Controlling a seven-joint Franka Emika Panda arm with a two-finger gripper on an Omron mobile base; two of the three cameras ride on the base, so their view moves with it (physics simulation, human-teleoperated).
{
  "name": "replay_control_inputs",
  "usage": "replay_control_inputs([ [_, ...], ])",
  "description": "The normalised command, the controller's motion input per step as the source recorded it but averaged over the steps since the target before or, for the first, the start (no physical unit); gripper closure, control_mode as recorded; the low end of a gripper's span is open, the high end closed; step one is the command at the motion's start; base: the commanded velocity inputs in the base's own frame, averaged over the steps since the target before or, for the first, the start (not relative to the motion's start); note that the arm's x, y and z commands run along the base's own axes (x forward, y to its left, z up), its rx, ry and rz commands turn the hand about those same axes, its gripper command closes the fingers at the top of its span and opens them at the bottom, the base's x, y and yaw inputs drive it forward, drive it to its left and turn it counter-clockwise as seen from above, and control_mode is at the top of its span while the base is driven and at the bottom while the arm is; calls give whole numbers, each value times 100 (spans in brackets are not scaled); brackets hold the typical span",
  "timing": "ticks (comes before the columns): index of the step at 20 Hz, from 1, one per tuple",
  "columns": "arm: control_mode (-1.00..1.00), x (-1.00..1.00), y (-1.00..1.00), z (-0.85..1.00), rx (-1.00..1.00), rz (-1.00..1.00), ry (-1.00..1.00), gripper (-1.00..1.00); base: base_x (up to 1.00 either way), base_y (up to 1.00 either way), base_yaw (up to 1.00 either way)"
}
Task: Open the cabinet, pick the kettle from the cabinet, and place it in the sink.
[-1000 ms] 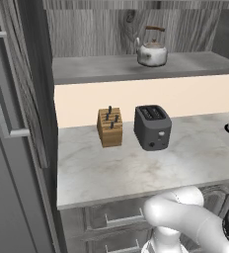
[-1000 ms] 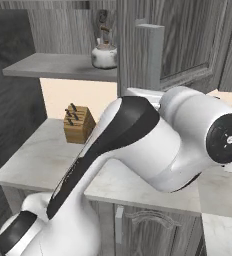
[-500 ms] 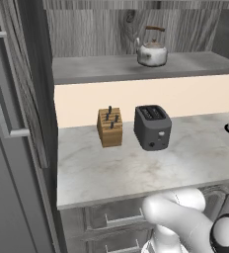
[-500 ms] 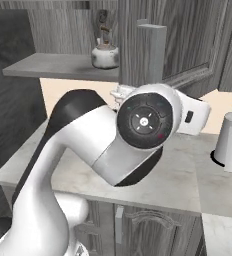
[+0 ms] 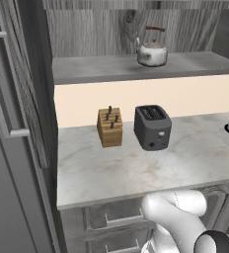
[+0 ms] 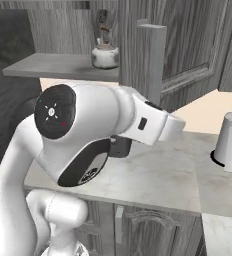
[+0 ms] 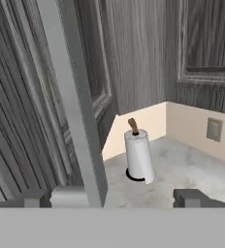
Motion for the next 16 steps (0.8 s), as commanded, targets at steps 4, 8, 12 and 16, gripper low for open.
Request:
replay_control_inputs([
  [4,-100,-33,30,0,0,-21,0,-100,0,0,0],
  [8,-100,-35,26,0,0,-22,0,-100,0,0,0],
  [12,-100,-36,29,0,0,-25,0,-100,0,0,0],
  [16,-100,-32,37,0,0,-29,0,-100,0,0,0],
])
